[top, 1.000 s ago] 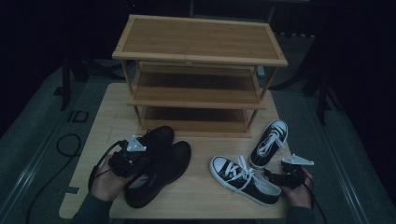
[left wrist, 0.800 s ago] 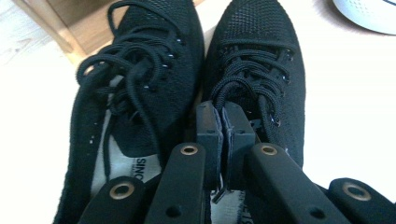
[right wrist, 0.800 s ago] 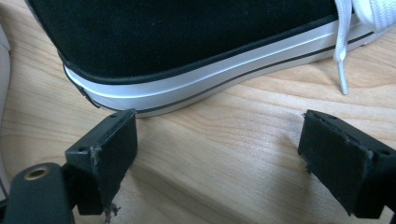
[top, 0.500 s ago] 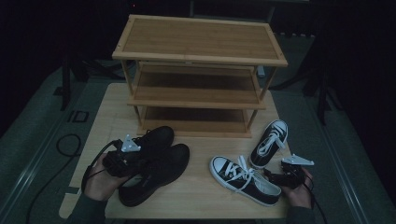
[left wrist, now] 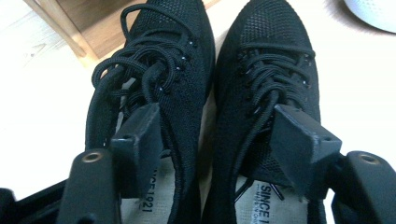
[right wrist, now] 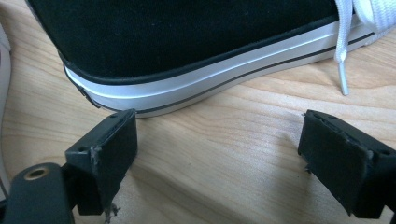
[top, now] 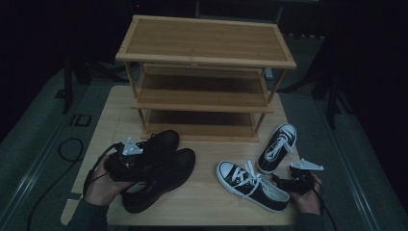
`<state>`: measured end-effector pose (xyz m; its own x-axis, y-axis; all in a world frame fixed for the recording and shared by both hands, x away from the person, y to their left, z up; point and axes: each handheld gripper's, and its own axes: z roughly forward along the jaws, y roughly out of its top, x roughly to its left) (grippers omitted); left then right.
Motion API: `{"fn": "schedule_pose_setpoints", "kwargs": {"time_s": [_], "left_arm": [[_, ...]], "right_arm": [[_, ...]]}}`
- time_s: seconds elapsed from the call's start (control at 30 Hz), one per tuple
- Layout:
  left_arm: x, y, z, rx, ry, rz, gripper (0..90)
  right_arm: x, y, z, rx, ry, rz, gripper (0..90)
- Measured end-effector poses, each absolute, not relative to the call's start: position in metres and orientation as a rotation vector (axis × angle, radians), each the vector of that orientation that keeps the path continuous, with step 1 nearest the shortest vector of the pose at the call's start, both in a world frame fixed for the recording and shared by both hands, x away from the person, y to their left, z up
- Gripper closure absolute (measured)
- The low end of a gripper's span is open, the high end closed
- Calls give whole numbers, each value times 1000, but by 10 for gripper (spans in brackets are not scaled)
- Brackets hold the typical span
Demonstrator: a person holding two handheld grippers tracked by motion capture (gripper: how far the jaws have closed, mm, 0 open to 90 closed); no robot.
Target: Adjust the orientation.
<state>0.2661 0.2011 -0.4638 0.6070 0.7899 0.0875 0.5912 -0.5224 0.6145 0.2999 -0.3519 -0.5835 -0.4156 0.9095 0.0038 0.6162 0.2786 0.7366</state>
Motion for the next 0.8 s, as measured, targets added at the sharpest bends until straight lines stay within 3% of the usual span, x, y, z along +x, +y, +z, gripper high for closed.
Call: {"fn": "schedule_pose_setpoints", "kwargs": {"time_s": [0.2,0.8], "left_arm": [[269,205,-468,2273,1080,441,295],[273,214,-474,2276,1107,385,262]], "right_arm": [[300,-352,-584,1373,2134,942,117],[300,-352,-584,1372,2135,942,117]]}}
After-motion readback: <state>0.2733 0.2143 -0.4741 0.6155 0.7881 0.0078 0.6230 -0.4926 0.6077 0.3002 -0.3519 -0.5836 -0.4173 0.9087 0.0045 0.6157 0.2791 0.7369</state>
